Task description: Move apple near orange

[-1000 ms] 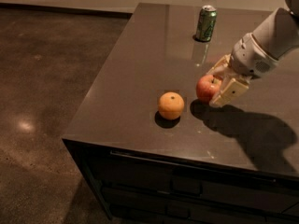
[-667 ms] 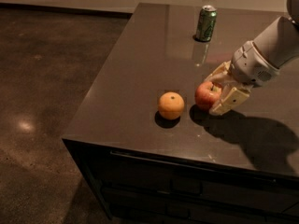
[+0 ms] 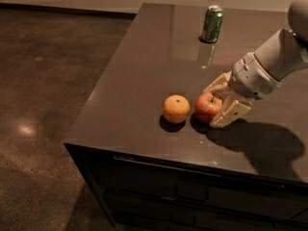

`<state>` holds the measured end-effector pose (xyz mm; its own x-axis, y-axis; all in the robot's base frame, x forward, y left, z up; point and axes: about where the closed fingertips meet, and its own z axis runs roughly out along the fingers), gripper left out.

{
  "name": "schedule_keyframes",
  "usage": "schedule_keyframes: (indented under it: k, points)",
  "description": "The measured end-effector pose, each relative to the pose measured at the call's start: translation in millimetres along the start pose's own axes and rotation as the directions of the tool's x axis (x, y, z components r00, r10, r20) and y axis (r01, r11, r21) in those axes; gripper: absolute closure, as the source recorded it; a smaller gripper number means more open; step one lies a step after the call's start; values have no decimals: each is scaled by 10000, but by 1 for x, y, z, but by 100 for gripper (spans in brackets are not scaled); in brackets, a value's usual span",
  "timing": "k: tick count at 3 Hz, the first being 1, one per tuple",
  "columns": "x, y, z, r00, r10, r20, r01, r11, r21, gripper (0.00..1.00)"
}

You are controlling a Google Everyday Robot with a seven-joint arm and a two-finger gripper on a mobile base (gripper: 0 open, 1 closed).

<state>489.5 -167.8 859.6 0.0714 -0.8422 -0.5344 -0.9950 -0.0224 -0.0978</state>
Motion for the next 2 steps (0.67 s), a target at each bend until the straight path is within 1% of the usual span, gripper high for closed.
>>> schedule_keyframes:
  k: [1, 2]
  points:
    - [-2, 4, 6, 9999, -77, 80, 78, 10000, -47, 62]
    - [-3, 3, 7, 9999, -99, 85, 100, 9999, -58, 30]
